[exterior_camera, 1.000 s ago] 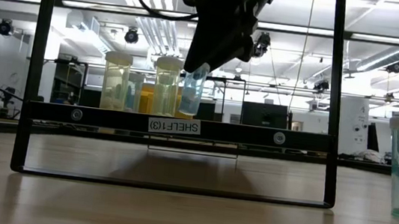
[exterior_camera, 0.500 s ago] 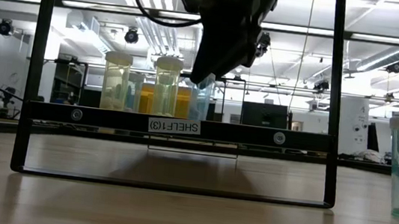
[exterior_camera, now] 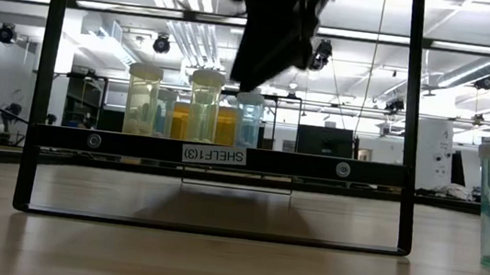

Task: Pick and place medicine bottles onto shelf by color
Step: Put the blue pill bottle on the shelf

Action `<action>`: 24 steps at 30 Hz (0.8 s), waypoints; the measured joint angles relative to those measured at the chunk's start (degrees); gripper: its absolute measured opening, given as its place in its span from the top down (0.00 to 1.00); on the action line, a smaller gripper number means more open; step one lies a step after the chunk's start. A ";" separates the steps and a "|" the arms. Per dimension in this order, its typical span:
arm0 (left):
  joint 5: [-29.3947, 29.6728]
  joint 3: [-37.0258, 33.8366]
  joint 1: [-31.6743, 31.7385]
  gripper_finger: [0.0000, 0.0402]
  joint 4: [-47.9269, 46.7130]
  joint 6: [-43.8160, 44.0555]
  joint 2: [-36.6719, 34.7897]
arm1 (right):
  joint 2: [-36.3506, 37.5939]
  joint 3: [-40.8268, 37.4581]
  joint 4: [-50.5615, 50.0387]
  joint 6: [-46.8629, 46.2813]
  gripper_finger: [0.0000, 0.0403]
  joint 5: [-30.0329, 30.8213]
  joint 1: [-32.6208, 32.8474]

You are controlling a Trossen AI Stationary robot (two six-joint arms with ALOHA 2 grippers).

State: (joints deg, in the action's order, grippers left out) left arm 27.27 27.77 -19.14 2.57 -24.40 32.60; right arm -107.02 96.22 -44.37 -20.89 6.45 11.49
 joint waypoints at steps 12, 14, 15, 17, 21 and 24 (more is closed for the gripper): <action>-6.48 1.95 -0.06 0.40 9.24 6.55 6.85 | 10.65 -1.13 -2.81 13.20 0.59 -0.39 1.89; -7.25 3.73 -0.04 0.40 9.33 8.88 10.02 | 13.41 -3.82 -0.65 15.21 0.60 0.79 1.77; -7.23 4.75 -0.04 0.40 9.10 9.79 11.74 | 14.98 -5.60 1.44 16.54 0.60 1.31 1.76; -7.24 7.36 -0.04 0.40 8.93 11.44 15.74 | 18.33 -9.86 6.62 19.38 0.61 1.73 1.71; -8.39 14.10 -0.02 0.40 3.91 14.55 23.41 | 25.67 -19.61 18.69 23.77 0.63 2.02 1.68; -8.93 21.45 -0.01 0.40 -6.22 18.23 28.87 | 30.70 -25.73 24.11 26.37 0.65 2.69 1.40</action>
State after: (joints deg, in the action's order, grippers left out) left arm 18.34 49.22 -19.14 -3.65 -6.17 61.47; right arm -76.32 70.50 -20.26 5.49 9.15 12.89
